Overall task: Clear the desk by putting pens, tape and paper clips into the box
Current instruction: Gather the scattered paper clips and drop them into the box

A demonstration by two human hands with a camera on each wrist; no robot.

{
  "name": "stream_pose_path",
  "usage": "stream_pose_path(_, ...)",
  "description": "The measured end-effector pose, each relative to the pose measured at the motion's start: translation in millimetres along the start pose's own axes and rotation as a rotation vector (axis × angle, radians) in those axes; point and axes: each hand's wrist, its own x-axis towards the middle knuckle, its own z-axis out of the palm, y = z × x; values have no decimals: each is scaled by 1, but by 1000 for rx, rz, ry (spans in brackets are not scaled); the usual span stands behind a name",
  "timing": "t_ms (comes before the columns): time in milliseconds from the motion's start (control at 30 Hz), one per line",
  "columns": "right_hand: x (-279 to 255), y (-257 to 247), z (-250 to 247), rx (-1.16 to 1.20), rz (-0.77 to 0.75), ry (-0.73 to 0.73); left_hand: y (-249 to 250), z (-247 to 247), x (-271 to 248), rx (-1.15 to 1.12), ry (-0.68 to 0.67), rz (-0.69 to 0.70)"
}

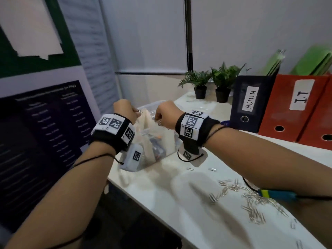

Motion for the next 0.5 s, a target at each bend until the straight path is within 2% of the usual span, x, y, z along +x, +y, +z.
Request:
stream_pose_path(133,35,-33,13,46,-11,-23,-29,9,19,146,-90,-124)
stream_pose_path(267,56,-54,26,52,-5,-118,-44,18,23,234,-187,-206)
stream_pose_path(333,66,-59,35,41,19,-165,-49,19,26,255,-243,-219)
stream_pose_path(500,94,-58,54,33,93,-282,-58,17,36,255,-241,-142)
